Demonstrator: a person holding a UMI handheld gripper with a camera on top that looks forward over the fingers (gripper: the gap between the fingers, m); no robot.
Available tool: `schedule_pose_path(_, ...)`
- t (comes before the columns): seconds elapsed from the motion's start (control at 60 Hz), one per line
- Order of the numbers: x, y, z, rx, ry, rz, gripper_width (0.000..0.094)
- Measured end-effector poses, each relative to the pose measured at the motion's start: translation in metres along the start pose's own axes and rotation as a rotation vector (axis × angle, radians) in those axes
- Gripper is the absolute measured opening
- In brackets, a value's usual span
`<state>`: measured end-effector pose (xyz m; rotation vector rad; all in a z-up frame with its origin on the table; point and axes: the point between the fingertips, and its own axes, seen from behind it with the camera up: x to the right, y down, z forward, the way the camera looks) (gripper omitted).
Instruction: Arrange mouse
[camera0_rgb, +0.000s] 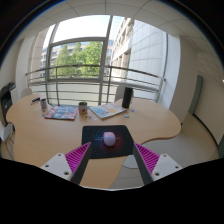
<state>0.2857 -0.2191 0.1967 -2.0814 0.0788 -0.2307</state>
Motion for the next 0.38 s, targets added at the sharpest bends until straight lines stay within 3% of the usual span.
schedule_pose_path(0.383,-0.008,0.029,-0.061,-0.006,0.002,-0.021,0.0842)
